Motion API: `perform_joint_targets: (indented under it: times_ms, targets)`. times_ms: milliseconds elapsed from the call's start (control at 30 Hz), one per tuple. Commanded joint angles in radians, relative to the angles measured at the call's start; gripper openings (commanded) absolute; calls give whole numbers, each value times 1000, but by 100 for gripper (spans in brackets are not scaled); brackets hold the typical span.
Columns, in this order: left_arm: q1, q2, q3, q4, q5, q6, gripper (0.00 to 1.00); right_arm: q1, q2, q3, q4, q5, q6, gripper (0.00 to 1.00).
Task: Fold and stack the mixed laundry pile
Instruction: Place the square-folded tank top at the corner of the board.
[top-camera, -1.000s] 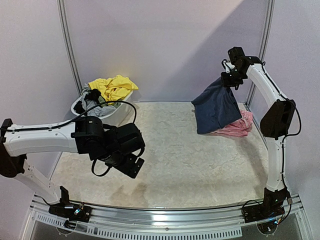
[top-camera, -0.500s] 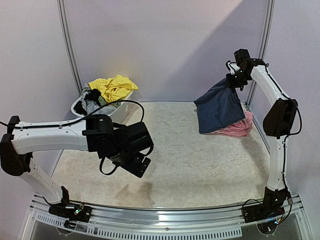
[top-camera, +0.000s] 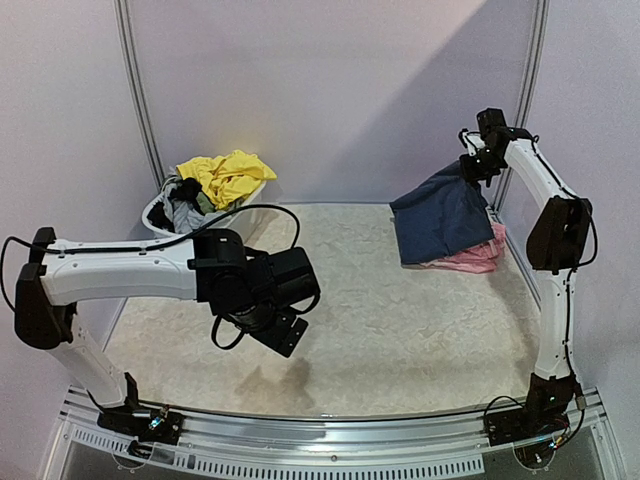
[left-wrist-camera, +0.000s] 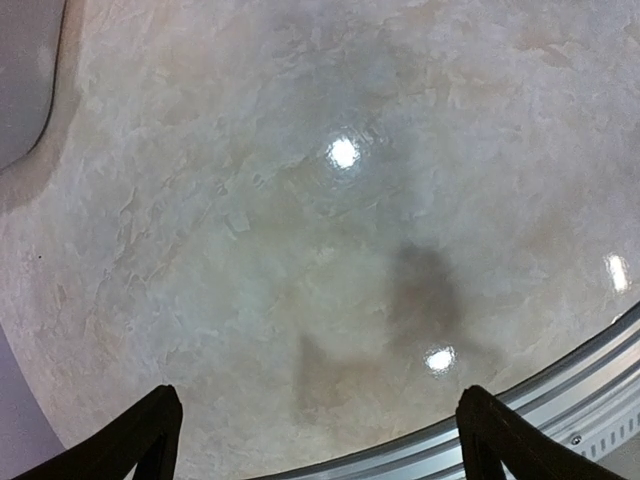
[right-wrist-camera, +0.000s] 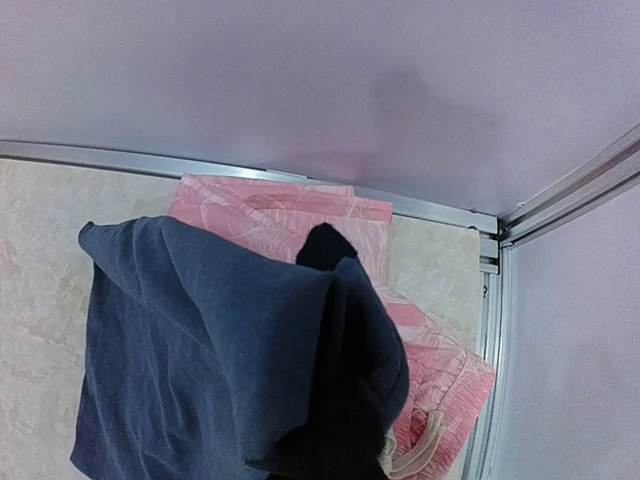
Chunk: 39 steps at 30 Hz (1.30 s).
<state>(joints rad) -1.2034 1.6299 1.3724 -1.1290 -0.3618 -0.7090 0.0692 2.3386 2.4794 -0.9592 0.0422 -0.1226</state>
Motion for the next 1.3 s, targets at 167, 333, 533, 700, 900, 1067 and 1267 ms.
perform_joint_targets:
  times_ms: [167, 333, 533, 700, 900, 1067, 1267]
  targets:
    - [38, 33, 45, -34, -6, -14, 98, -39, 66, -30, 54, -21, -20, 0]
    - [48, 40, 50, -34, -8, -16, 98, -41, 82, -68, 53, -12, -29, 0]
    - [56, 41, 51, -35, -14, -15, 98, -47, 96, -70, 88, 46, -30, 0]
    - [59, 41, 51, -38, -14, -11, 98, -61, 108, -62, 105, 49, -32, 0]
    - [63, 33, 47, -44, -19, 2, 98, -101, 114, -60, 113, 83, 2, 66]
    - [73, 17, 43, -34, -24, 19, 98, -101, 84, -29, 104, 67, 62, 87]
    - [79, -19, 16, 5, -37, 48, 98, -98, -7, -48, 96, 32, 105, 90]
